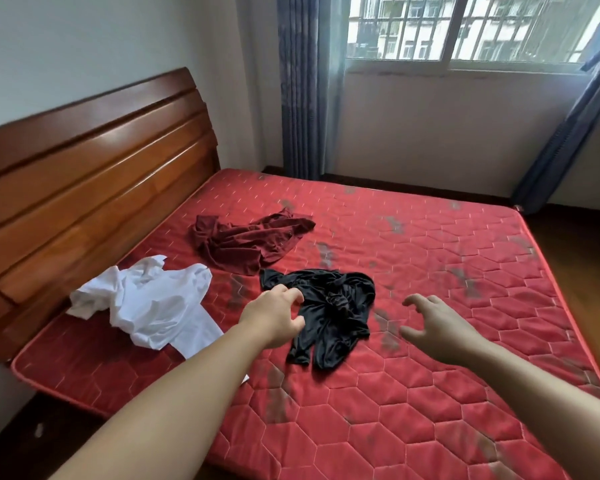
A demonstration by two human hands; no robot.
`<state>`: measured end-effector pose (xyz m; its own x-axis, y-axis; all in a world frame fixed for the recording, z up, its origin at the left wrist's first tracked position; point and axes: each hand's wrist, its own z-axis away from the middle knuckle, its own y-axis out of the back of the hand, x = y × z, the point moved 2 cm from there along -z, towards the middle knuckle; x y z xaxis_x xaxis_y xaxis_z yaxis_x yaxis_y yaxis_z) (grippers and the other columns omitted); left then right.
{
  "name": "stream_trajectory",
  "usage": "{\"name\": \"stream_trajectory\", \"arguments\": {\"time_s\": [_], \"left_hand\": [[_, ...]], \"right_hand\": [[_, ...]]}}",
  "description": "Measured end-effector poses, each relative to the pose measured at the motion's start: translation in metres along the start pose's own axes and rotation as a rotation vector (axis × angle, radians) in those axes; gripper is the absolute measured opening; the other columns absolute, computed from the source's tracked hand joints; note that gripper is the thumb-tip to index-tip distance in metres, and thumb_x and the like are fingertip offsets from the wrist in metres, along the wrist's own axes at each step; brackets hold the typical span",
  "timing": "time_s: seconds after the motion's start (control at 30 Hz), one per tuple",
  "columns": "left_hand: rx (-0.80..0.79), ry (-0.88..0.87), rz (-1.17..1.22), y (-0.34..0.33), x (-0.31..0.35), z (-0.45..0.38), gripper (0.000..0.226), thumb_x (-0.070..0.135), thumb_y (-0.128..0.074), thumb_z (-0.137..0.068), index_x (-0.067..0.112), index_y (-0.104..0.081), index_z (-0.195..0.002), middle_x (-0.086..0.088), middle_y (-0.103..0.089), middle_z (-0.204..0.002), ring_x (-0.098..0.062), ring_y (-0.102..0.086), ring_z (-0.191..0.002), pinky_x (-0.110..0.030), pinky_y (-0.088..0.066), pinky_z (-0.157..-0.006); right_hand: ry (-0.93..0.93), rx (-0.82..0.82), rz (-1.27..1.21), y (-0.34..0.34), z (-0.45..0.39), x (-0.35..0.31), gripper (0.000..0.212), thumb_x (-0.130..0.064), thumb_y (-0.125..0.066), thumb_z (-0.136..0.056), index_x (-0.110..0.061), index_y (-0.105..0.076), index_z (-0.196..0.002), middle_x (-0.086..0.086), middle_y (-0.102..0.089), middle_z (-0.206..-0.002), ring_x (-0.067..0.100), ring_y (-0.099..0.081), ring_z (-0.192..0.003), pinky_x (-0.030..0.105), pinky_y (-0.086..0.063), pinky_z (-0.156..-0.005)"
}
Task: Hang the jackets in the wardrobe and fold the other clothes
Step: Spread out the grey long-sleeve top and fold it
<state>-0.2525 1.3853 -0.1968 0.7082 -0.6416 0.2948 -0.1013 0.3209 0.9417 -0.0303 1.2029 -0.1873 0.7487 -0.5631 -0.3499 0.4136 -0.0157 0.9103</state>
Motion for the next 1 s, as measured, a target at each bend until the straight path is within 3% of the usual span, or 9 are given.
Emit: {"name": "stream_trajectory", "arguments": {"time_s": [0.2,0.53,0.77,0.9,1.0], "left_hand": [[-0.051,0.087,-0.158,-0.043,0.003,-0.099,0.042,0.044,-0.050,-0.088,0.030,-0.048,-0.129,0.002,-0.051,-0.126,-0.023,-0.049,-0.118,-0.039,-0.041,-0.096],[-0.393,0.091,-0.089,-0.191,-0.020,-0.187,0.056,0.039,-0.053,-0.085,0.027,-0.037,-0.138,-0.004,-0.052,-0.130,-0.030,-0.050,-0.119,-0.042,-0.041,-0.092],[-0.551,0.184,0.094,-0.311,-0.058,-0.255,0.053,0.028,-0.053,-0.085,0.020,-0.039,-0.136,-0.009,-0.052,-0.131,-0.032,-0.050,-0.120,-0.042,-0.042,-0.092],[-0.596,0.266,0.231,-0.378,-0.076,-0.281,0.065,0.032,-0.059,-0.085,0.020,-0.030,-0.142,-0.008,-0.048,-0.134,-0.032,-0.049,-0.121,-0.044,-0.045,-0.094],[-0.626,0.398,0.361,-0.418,-0.089,-0.281,0.059,0.036,-0.064,-0.084,0.022,-0.031,-0.131,-0.008,-0.061,-0.111,-0.031,-0.059,-0.102,-0.041,-0.050,-0.085]], "right_hand": [[0.078,-0.014,0.275,-0.025,-0.119,0.035,0.055,-0.046,-0.051,-0.088,-0.030,-0.035,-0.138,-0.001,-0.047,-0.126,0.023,-0.051,-0.113,0.038,-0.048,-0.084],[-0.181,-0.326,0.142,-0.152,-0.234,0.082,0.052,-0.045,-0.054,-0.085,-0.017,-0.045,-0.128,0.011,-0.047,-0.127,0.035,-0.052,-0.116,0.045,-0.049,-0.089],[-0.279,-0.484,0.032,-0.274,-0.288,0.100,0.055,-0.036,-0.053,-0.086,-0.018,-0.041,-0.137,0.012,-0.044,-0.135,0.035,-0.052,-0.118,0.047,-0.047,-0.096],[-0.290,-0.438,-0.027,-0.337,-0.324,0.111,0.070,-0.037,-0.057,-0.086,-0.017,-0.027,-0.146,0.007,-0.032,-0.148,0.034,-0.043,-0.128,0.047,-0.042,-0.101],[-0.363,-0.329,-0.118,-0.375,-0.347,0.111,0.088,-0.047,-0.064,-0.082,-0.020,-0.016,-0.150,0.004,-0.023,-0.154,0.032,-0.040,-0.131,0.046,-0.042,-0.101]]}}
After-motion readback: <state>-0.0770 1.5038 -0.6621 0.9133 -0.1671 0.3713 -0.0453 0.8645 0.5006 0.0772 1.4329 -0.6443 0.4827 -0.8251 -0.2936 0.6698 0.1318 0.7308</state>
